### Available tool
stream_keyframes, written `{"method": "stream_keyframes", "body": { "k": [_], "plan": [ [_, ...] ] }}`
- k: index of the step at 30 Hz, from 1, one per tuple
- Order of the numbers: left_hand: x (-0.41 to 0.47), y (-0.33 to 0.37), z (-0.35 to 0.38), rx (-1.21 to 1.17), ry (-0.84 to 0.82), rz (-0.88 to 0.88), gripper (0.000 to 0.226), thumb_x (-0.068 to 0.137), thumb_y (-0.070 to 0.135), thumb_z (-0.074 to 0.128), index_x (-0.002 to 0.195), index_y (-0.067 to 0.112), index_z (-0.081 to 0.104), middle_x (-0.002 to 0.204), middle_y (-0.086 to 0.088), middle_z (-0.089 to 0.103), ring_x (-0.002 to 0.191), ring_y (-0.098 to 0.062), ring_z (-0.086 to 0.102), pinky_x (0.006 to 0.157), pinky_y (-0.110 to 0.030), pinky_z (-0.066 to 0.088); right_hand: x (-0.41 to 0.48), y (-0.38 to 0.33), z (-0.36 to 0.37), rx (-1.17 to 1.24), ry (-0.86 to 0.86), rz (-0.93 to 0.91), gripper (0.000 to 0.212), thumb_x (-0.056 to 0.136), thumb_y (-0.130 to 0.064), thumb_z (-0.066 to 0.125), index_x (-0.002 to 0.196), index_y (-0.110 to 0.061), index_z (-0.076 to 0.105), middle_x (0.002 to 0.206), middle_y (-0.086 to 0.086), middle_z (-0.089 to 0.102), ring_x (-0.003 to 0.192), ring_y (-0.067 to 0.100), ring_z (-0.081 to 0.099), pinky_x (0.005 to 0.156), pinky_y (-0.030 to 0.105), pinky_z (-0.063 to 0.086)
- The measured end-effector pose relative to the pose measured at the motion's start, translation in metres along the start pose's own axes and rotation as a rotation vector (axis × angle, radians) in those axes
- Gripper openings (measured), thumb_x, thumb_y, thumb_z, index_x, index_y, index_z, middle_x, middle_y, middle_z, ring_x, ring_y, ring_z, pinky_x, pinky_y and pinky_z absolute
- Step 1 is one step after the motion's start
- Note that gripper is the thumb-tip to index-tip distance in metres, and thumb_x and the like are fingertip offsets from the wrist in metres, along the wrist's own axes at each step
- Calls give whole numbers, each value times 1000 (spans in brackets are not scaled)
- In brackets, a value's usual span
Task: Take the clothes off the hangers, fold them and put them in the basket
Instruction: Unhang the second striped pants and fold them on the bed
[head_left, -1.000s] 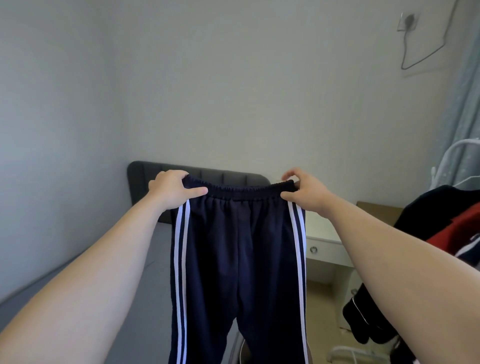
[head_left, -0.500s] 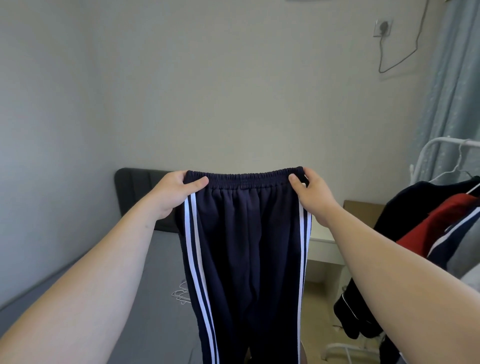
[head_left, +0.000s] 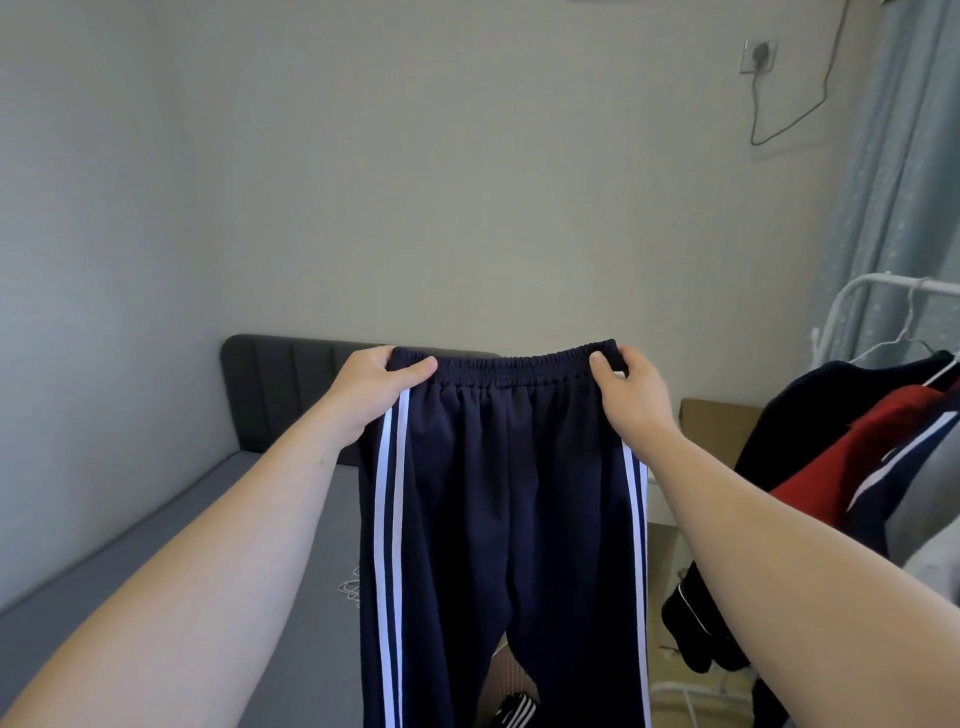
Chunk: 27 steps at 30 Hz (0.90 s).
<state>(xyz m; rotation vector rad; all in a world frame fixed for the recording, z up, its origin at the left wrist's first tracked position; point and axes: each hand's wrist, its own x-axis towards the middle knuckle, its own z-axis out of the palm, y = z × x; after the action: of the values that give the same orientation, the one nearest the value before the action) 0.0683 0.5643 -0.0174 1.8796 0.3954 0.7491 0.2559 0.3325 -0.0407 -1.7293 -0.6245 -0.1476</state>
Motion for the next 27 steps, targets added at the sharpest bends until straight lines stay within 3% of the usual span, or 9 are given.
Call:
{"method": "stream_keyframes", "body": {
  "k": [5,8,11,16,20,22,24,25,27],
  "plan": [
    [0,4,9,89,76,137,15,93,28,68,106,28,73,103,17,71,94,6,64,80,-13,46,-8,-2,8,-89,121,11,34,99,-52,40,104,-21,51,76,-5,55,65,16,48,59,32,40],
    [1,6,13,192,150,201,13,95,32,64,106,32,70,104,22,69,102,3,61,90,-19,47,-12,-5,9,-152,221,-35,33,101,-52,38,106,-22,52,93,-4,59,79,15,53,62,30,38],
    [-2,11,21,212,281,269,17,95,38,61,109,31,68,94,25,66,90,7,60,88,-19,48,-21,-18,10,-158,333,-69,32,103,-48,40,117,-22,55,110,-7,58,91,10,55,66,24,40],
    [-13,15,33,383,683,808,36,98,40,56,104,6,68,87,-2,68,78,-10,57,75,-15,42,-38,-44,9,20,669,-157,31,102,-42,45,125,-22,54,110,-15,53,89,4,55,95,37,47],
    [-25,34,31,289,845,1051,41,98,47,46,96,8,57,77,-12,64,74,-15,53,75,-1,35,-60,-64,-5,236,914,-467,14,103,-20,42,110,-28,51,101,-21,46,85,-5,49,80,15,41],
    [-32,49,36,180,787,1034,49,98,53,40,96,7,57,80,-1,61,72,-11,53,73,1,34,-60,-76,-12,381,872,-505,12,105,-15,37,109,-22,46,99,-15,46,86,-12,46,80,9,37],
    [-34,70,50,59,608,939,59,96,59,37,93,5,61,82,12,58,72,1,54,72,-4,37,-43,-82,-10,373,714,-355,14,106,-22,37,102,-16,49,95,-11,50,84,-15,46,83,8,36],
    [-32,80,59,22,512,891,58,95,61,36,91,9,61,82,18,57,74,7,53,71,-6,38,-35,-83,-7,375,542,-235,19,105,-31,41,105,-17,53,102,-6,58,92,-13,50,90,11,39],
    [-29,96,78,-2,346,799,48,93,64,36,87,22,58,77,17,57,74,11,53,69,-9,38,-37,-83,1,583,182,42,36,105,-36,43,132,-14,55,136,5,56,126,12,52,111,34,39]
  ]
}}
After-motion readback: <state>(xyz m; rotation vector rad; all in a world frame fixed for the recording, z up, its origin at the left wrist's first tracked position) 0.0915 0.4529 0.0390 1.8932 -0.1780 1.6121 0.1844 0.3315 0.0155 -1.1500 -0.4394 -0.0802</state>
